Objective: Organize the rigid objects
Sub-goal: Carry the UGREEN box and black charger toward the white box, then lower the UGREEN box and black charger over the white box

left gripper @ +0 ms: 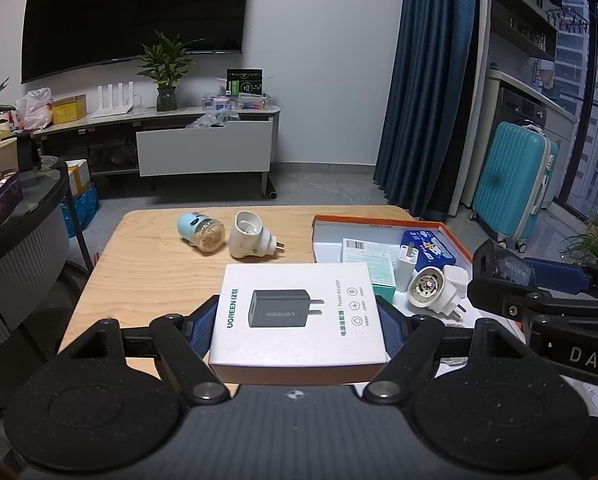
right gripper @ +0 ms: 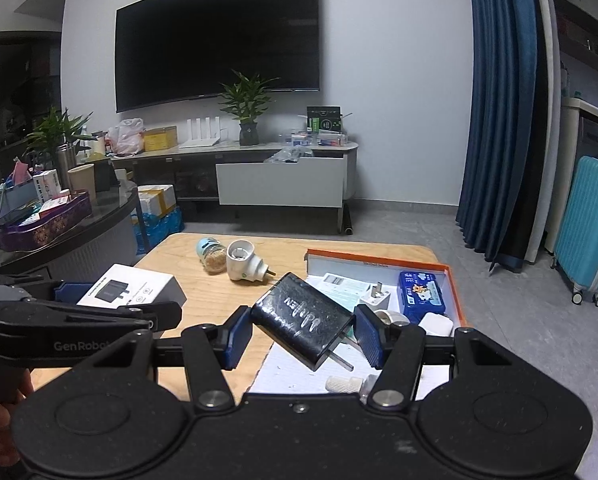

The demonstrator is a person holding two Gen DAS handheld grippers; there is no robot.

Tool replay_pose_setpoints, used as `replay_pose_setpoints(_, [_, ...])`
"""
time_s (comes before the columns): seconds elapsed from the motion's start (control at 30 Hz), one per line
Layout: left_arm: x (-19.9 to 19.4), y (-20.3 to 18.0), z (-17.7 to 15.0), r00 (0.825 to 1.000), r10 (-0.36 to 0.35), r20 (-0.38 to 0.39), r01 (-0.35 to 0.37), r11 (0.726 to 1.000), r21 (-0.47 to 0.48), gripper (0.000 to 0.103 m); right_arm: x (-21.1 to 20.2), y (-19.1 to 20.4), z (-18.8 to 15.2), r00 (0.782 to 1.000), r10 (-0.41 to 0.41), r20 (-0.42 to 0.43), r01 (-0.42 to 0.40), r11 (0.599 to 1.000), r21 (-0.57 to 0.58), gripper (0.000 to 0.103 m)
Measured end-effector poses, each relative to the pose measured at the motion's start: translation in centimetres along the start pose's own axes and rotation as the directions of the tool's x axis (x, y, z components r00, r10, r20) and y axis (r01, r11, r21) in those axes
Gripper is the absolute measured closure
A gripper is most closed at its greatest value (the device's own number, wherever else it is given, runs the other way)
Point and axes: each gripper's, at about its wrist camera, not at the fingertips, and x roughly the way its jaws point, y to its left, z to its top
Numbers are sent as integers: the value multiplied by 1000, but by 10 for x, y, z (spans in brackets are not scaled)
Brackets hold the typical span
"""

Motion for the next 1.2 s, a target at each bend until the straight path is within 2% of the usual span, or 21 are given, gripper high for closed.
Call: replay_pose_setpoints(1.2, [45,-51,13,989,-129,-70,132,990,45,24,11,-65,-5,988,-153,-31,156,983,101,35])
